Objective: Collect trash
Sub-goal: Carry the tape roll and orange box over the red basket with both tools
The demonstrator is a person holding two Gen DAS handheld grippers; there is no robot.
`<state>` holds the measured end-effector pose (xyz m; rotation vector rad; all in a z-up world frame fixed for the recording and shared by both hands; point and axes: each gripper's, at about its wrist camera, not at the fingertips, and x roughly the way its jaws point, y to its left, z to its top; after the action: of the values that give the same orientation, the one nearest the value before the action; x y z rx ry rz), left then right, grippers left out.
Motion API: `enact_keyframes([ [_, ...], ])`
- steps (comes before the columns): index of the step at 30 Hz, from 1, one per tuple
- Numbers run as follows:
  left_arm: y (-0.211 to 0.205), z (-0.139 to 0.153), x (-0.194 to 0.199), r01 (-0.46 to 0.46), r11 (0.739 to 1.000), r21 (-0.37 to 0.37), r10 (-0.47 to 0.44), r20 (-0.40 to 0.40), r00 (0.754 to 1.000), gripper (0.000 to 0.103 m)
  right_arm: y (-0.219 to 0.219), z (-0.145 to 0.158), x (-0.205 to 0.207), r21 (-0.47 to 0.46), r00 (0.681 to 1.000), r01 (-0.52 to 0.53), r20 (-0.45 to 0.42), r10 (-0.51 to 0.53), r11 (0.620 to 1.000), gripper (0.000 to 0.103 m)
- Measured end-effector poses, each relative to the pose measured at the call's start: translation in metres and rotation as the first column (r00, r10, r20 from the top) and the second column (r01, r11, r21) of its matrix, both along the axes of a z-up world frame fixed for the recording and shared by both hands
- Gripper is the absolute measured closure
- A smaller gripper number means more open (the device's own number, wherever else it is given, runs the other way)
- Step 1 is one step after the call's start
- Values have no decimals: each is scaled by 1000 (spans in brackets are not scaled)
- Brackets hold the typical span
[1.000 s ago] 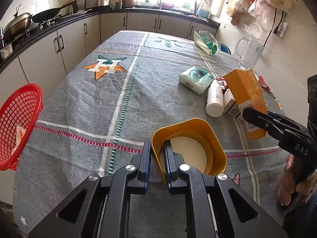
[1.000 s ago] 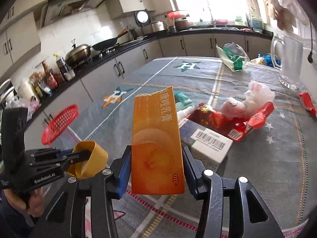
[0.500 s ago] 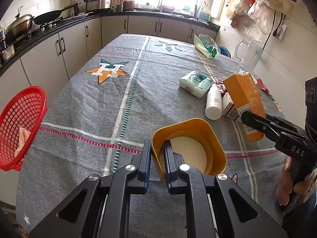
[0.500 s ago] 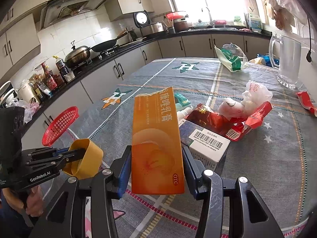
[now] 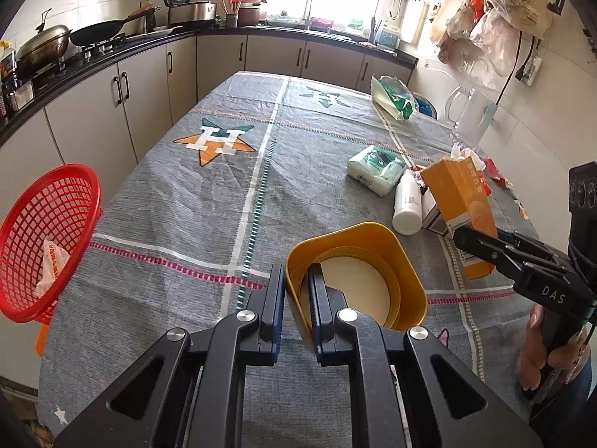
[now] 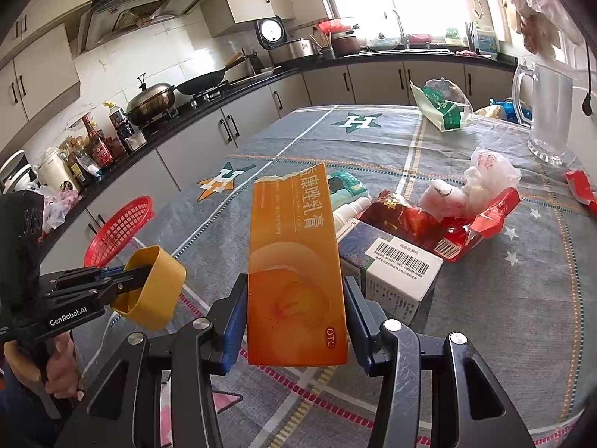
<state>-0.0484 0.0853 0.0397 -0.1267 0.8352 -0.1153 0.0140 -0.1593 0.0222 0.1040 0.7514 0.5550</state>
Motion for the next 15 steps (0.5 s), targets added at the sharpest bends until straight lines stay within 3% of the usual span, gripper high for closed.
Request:
enact_keyframes([
  [7, 19, 7, -4, -29, 999, -18, 29, 17, 999, 91, 13, 9, -10, 75, 999, -28, -34, 31, 997, 50],
  [15, 62, 16, -15, -105, 993, -53, 107, 42, 993, 91, 63, 24, -26, 52, 994, -107, -29, 108, 993, 50],
])
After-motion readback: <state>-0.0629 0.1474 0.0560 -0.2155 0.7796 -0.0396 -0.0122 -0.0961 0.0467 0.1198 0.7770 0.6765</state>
